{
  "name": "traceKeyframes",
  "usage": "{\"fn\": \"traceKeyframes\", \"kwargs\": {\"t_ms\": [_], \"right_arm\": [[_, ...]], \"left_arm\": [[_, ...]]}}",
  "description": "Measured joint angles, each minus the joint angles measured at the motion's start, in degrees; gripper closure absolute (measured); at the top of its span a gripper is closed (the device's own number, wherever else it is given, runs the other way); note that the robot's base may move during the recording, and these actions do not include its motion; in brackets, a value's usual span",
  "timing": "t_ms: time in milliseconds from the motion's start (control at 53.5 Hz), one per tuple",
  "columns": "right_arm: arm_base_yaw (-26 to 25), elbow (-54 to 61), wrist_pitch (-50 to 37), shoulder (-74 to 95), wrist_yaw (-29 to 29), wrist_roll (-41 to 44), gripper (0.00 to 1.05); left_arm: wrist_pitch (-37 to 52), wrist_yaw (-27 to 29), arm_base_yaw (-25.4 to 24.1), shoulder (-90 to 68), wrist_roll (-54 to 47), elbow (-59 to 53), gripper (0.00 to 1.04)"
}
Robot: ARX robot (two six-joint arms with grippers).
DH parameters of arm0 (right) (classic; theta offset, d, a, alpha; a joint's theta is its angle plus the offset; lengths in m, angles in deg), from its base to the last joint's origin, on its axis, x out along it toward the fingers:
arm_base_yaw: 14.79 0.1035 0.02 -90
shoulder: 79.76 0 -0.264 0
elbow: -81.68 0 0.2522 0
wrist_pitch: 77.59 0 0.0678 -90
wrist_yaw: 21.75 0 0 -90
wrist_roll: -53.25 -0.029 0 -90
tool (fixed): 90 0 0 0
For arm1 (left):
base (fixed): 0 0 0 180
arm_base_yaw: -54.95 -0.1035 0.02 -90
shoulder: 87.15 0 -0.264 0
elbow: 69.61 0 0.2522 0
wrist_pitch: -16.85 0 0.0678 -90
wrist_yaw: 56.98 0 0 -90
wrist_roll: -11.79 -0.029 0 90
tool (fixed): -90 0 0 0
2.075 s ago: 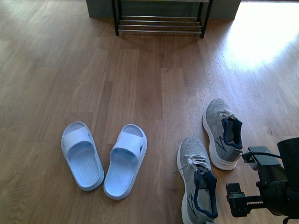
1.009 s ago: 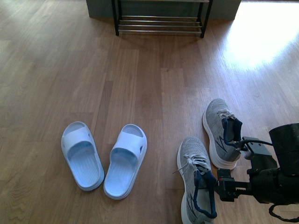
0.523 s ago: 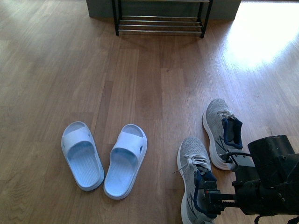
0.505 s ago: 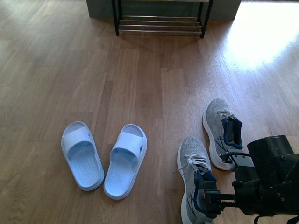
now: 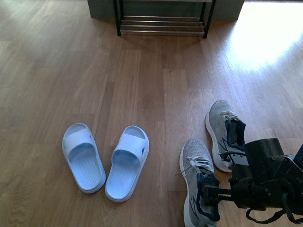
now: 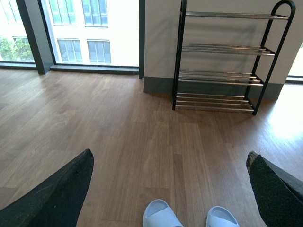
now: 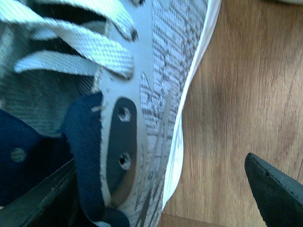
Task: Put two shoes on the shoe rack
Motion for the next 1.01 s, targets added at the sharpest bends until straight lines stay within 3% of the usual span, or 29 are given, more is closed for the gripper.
{"fn": "traceKeyframes", "kwargs": {"t_ms": [262, 561, 822, 1009], "right_arm": [[0.0, 0.8, -2.5, 0.0, -3.9, 0.3, 0.49], [0.2, 4.4, -4.7, -0.3, -7.4, 3.8, 1.04], [-1.4, 9.6, -5.4, -6.6, -7.8, 4.6, 1.03], [-3.9, 16.0, -2.1, -22.3, -9.0, 4.4, 1.03]], "left_arm": [[0.0, 0.0, 0.0, 0.0, 0.0, 0.0, 0.09], [0.0, 0.0, 0.0, 0.0, 0.0, 0.0, 0.09], [0.0, 0.0, 0.0, 0.0, 0.0, 0.0, 0.09], [0.0, 0.0, 0.0, 0.0, 0.0, 0.0, 0.09]]}}
